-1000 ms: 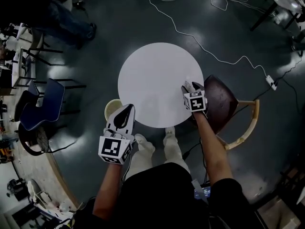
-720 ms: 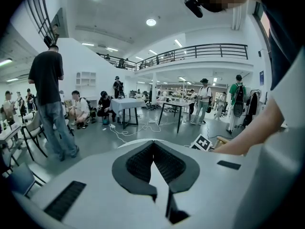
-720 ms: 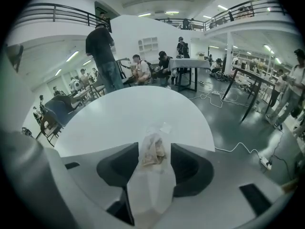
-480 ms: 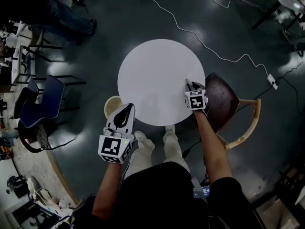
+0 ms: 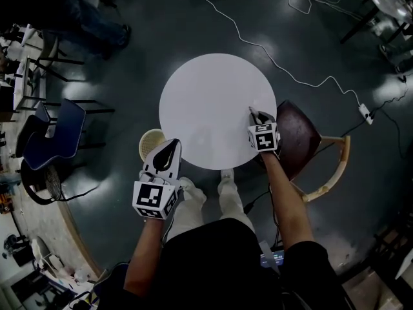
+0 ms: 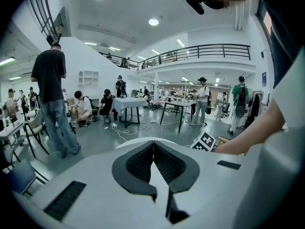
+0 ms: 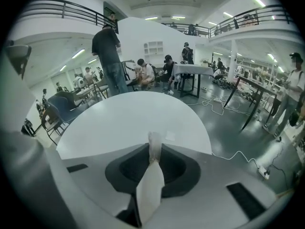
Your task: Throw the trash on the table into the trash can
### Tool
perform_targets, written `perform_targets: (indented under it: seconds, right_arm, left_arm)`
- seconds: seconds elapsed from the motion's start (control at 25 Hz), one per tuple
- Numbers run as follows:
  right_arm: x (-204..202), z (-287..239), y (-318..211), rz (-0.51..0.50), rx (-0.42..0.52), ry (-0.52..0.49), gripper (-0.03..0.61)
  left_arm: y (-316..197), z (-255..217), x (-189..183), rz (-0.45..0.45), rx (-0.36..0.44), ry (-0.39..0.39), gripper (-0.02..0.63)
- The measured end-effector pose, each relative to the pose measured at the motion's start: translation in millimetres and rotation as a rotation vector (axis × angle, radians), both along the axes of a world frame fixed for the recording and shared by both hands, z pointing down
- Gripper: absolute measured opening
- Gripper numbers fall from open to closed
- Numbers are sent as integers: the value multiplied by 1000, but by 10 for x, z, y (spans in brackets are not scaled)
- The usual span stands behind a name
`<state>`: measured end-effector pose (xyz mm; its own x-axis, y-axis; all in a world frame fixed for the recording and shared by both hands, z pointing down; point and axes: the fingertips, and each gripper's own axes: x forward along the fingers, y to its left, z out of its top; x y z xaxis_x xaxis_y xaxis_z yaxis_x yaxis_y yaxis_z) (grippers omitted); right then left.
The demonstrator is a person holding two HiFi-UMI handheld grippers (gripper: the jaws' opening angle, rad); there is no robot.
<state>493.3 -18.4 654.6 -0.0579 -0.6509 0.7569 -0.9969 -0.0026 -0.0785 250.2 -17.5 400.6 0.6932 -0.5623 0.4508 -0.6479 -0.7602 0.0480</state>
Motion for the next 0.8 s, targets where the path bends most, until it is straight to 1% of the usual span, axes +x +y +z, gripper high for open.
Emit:
perform_targets:
  seconds: [0.2, 0.44, 0.6, 0.72, 0.8]
  right_arm:
    - [-153, -284, -24, -63, 38, 12, 67]
    - [-441, -645, -153, -138, 104, 13, 63]
    - [-705, -850, -196, -193, 129, 31, 61]
    - [-968, -989, -278, -234, 153, 29, 60]
    - [-1156, -1064, -336, -266, 165, 29, 58]
  left_arm:
    - [36, -68, -60, -23, -6, 25, 15]
    - [29, -176, -219, -56, 10, 40, 15]
    - [4, -226, -518, -111, 21, 33, 15]
    - [-65, -262, -810, -172, 11, 62, 15]
    - [-110, -286, -987, -207, 23, 69, 15]
